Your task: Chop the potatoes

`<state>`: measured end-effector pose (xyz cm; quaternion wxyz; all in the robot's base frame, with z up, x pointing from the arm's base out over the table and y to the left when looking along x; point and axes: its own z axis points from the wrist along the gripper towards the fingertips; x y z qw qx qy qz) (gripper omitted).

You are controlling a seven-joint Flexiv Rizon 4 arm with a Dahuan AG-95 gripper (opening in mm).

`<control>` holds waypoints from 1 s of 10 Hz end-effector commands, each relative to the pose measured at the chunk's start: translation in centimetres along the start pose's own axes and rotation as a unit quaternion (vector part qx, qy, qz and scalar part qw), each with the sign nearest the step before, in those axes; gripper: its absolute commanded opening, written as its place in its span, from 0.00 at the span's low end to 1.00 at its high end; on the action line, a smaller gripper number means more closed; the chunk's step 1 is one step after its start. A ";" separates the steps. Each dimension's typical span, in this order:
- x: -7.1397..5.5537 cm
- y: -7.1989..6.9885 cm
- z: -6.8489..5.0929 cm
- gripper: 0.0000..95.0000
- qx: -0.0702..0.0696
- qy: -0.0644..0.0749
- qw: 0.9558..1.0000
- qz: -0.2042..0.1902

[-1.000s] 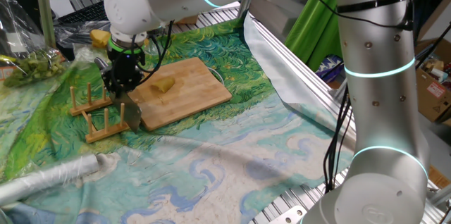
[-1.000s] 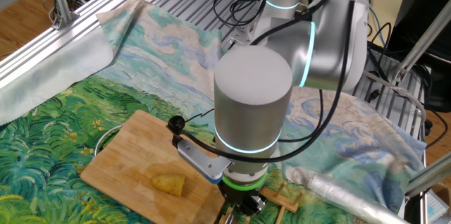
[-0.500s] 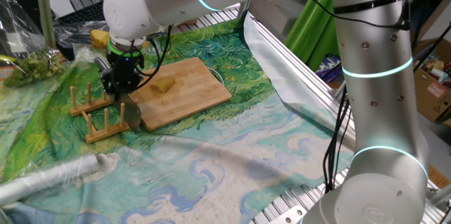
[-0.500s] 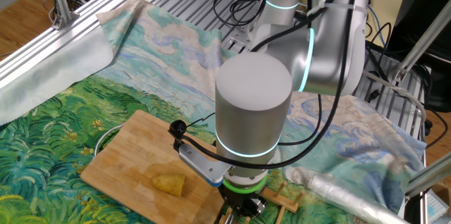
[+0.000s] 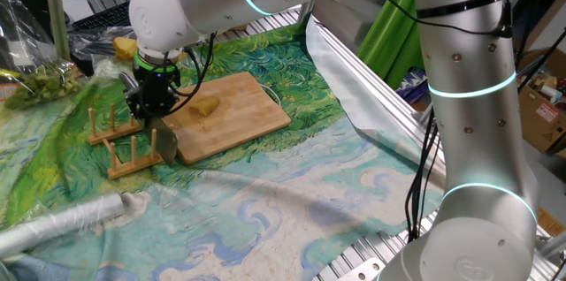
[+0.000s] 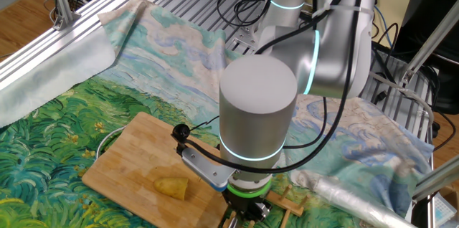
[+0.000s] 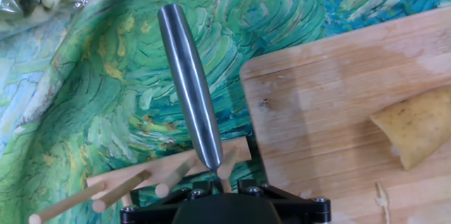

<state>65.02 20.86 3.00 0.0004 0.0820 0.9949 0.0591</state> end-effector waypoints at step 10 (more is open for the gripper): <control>0.1 0.0 -0.9 0.00 0.011 -0.012 1.000 0.001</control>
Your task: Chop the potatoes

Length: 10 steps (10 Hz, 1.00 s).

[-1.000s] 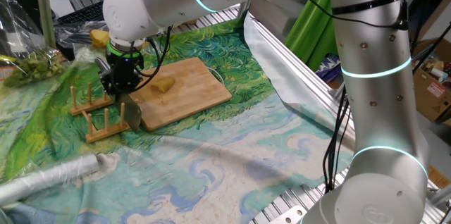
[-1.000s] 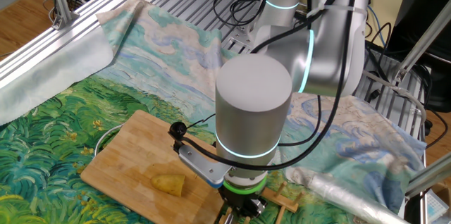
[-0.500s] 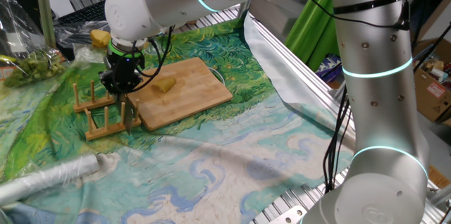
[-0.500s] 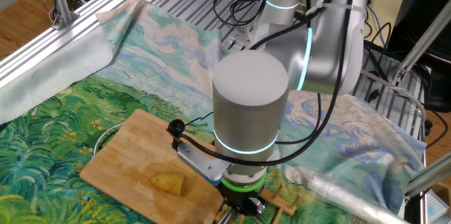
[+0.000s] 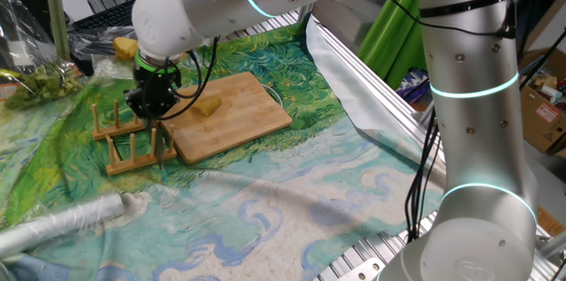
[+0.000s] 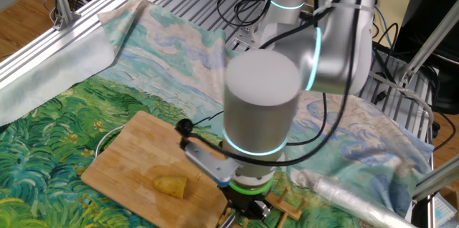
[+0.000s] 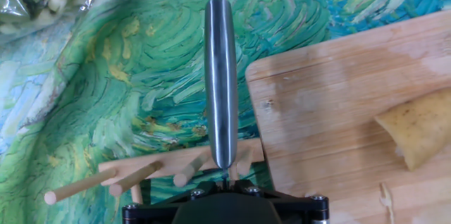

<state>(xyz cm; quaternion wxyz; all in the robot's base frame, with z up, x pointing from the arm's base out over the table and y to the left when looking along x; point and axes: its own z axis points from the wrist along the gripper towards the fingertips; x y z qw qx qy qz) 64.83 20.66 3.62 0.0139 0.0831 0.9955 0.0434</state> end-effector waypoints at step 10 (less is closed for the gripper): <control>0.1 -0.5 -9.0 0.00 0.022 0.007 0.999 0.024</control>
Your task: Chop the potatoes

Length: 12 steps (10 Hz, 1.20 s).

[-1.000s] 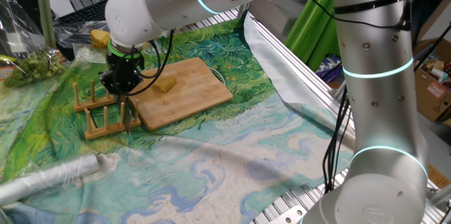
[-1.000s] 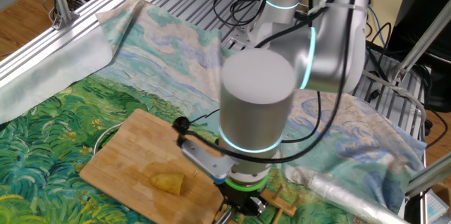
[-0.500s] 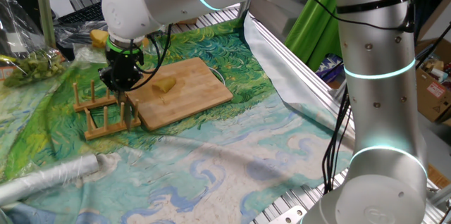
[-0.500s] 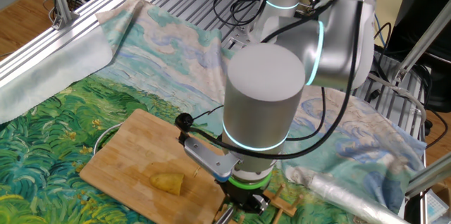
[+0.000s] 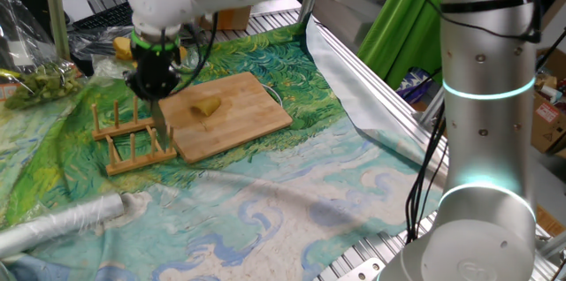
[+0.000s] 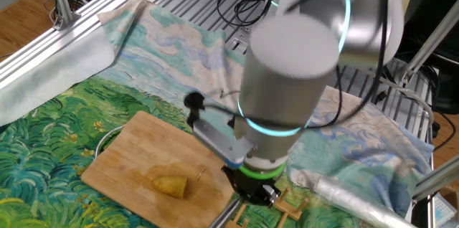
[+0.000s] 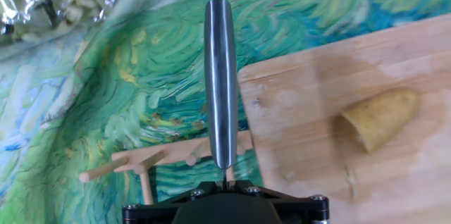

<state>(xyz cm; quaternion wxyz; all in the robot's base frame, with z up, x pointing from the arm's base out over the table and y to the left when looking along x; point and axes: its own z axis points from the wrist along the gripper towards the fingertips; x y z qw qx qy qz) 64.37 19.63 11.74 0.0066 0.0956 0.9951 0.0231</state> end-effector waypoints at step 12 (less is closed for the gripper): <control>-4.5 -6.3 -5.8 0.00 0.005 0.022 0.998 -0.065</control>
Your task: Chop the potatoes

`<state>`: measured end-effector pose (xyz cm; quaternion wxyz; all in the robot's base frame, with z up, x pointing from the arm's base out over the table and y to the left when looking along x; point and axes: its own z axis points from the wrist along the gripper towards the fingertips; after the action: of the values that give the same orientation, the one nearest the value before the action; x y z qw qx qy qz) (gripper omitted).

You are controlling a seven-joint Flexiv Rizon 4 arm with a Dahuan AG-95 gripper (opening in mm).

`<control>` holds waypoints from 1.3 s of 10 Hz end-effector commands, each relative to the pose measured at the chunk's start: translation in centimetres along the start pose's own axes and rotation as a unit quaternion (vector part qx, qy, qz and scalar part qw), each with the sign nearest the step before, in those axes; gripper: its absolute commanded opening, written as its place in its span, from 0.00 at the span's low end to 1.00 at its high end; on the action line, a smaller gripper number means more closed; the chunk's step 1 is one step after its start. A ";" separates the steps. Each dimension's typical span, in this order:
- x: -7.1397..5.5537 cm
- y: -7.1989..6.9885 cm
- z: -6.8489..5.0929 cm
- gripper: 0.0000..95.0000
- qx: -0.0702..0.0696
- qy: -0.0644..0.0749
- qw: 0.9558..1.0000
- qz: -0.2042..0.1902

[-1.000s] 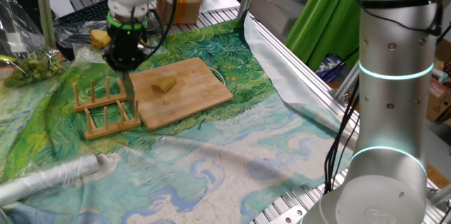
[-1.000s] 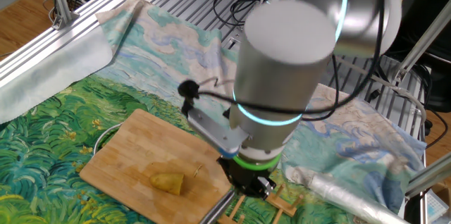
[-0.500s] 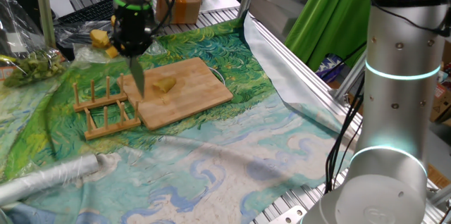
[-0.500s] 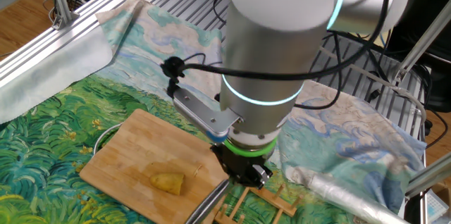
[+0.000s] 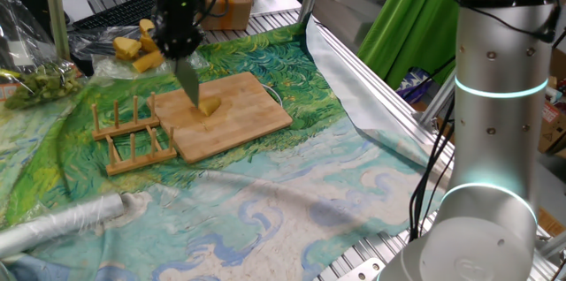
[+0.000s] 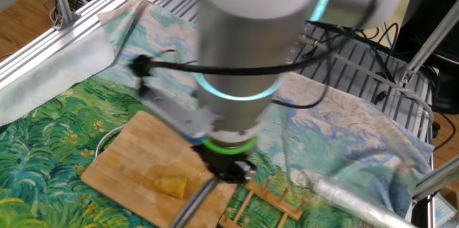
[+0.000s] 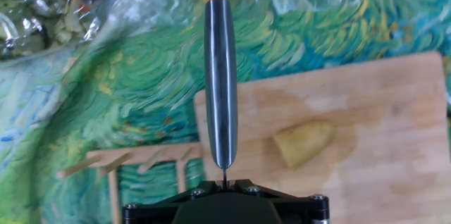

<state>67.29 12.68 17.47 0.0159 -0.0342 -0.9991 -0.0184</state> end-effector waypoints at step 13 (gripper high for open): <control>-4.1 -4.7 5.3 0.00 -0.007 -0.034 0.995 -0.099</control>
<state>70.74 8.09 11.77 -0.0114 0.0583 -0.9979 -0.0275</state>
